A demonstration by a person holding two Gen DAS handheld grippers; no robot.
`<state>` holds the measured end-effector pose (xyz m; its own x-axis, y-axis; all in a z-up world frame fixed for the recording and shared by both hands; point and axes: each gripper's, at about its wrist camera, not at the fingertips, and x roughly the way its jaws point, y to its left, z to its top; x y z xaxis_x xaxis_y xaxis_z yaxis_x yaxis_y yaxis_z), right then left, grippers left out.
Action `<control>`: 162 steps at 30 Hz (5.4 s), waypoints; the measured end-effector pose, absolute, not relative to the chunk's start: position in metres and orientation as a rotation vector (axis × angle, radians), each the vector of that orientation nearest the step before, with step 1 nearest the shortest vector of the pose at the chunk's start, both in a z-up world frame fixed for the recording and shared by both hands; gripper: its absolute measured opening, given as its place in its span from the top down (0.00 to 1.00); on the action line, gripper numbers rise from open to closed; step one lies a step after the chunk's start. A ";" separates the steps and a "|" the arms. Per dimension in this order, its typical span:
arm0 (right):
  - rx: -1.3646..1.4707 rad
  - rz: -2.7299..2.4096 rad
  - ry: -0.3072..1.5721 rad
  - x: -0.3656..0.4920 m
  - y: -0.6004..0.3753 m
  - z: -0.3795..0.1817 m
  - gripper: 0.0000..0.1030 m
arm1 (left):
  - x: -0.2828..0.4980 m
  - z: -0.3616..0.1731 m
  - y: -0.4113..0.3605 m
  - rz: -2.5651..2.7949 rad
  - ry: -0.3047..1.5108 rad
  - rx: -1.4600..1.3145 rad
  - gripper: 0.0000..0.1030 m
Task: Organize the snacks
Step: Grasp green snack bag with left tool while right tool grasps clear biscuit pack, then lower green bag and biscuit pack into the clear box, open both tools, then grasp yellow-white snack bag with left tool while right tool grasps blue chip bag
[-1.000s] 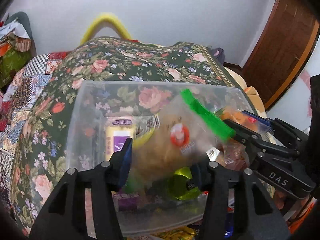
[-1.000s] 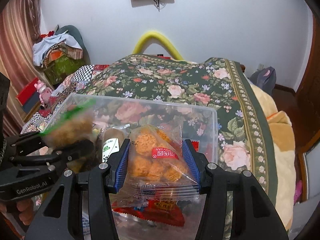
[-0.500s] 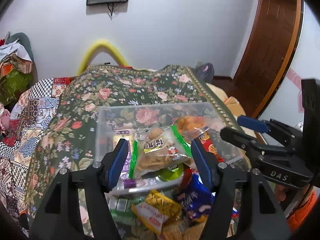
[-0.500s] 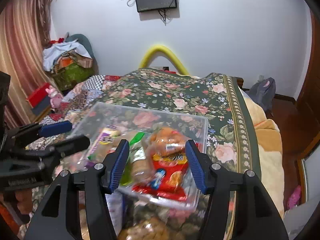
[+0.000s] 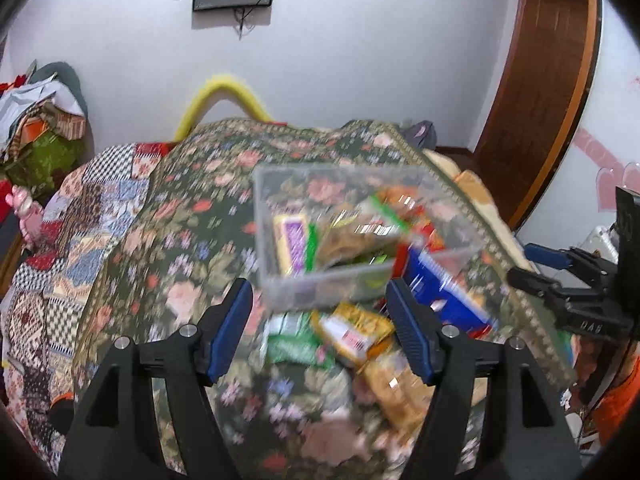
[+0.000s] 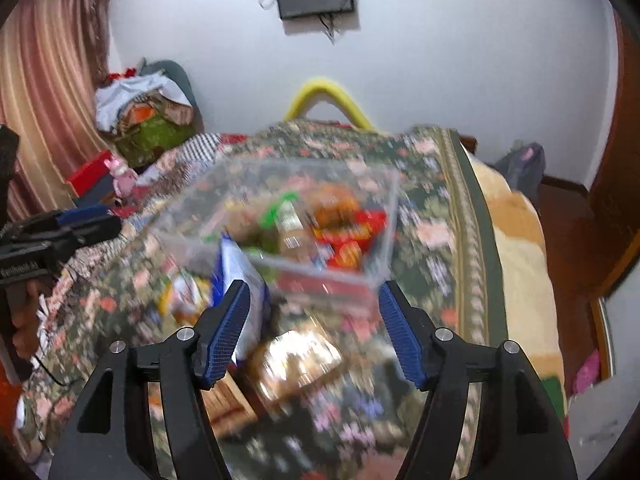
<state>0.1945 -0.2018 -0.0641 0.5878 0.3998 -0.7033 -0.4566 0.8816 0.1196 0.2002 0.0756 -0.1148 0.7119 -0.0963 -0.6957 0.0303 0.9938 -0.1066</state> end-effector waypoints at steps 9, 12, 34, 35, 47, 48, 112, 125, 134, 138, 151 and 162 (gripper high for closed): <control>-0.075 0.442 0.949 0.193 -0.218 -0.117 0.38 | 0.191 -0.184 0.097 -0.013 0.895 -0.095 0.33; -0.025 0.470 0.980 0.197 -0.214 -0.124 0.38 | 0.197 -0.199 0.100 -0.008 0.926 -0.109 0.33; -0.016 0.544 1.039 0.212 -0.173 -0.140 0.33 | 0.244 -0.235 0.084 -0.068 0.943 -0.097 0.44; -0.026 0.542 1.036 0.210 -0.175 -0.139 0.33 | 0.242 -0.235 0.084 -0.070 0.940 -0.096 0.46; -0.065 0.483 0.984 0.196 -0.206 -0.133 0.59 | 0.204 -0.219 0.092 -0.042 0.903 -0.095 0.53; -0.063 0.483 0.979 0.195 -0.208 -0.131 0.59 | 0.202 -0.215 0.092 -0.037 0.896 -0.094 0.53; -0.100 0.538 0.802 0.307 -0.114 -0.064 0.59 | 0.339 -0.149 0.086 -0.053 0.777 -0.166 0.42; -0.111 0.633 0.741 0.242 -0.129 -0.037 0.54 | 0.266 -0.105 0.089 -0.057 0.697 -0.108 0.42; -0.137 0.687 0.799 0.207 -0.125 -0.063 0.44 | 0.224 -0.127 0.083 -0.080 0.760 -0.093 0.42; -0.155 0.692 0.857 0.206 -0.120 -0.086 0.44 | 0.212 -0.148 0.081 -0.087 0.809 -0.094 0.42; -0.121 0.712 0.948 0.223 -0.111 -0.119 0.57 | 0.216 -0.181 0.072 -0.132 0.884 -0.153 0.42; -0.096 0.654 0.872 0.207 -0.144 -0.105 0.63 | 0.242 -0.221 0.060 -0.133 0.951 -0.159 0.42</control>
